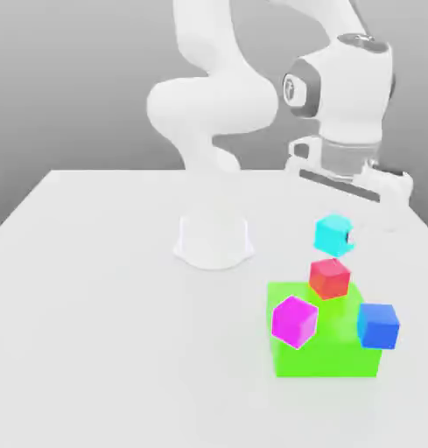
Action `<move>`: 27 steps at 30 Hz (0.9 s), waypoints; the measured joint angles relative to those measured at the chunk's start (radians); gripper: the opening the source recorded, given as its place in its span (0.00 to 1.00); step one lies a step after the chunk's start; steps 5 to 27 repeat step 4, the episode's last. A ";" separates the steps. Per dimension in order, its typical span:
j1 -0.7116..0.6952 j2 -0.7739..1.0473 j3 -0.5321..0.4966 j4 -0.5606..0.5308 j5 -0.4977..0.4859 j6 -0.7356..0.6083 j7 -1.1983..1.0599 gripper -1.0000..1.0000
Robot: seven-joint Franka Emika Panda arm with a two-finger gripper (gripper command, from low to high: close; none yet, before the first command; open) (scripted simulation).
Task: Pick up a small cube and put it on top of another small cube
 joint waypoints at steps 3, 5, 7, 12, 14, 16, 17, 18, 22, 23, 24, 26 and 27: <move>-0.004 0.053 0.015 -0.011 0.003 0.064 0.003 1.00; -0.004 0.053 0.015 -0.011 0.003 0.064 0.003 1.00; -0.004 0.053 0.015 -0.011 0.003 0.064 0.003 1.00; -0.004 0.053 0.015 -0.011 0.003 0.064 0.003 1.00; -0.004 0.053 0.015 -0.011 0.003 0.064 0.003 1.00; -0.004 0.053 0.015 -0.011 0.003 0.064 0.003 1.00; -0.004 0.053 0.015 -0.011 0.003 0.064 0.003 1.00; -0.004 0.053 0.015 -0.011 0.003 0.064 0.003 1.00; -0.004 0.053 0.015 -0.011 0.003 0.064 0.003 1.00; -0.004 0.053 0.015 -0.011 0.003 0.064 0.003 1.00; -0.004 0.053 0.015 -0.011 0.003 0.064 0.003 1.00; -0.004 0.053 0.015 -0.011 0.003 0.064 0.003 1.00; -0.004 0.053 0.015 -0.011 0.003 0.064 0.003 1.00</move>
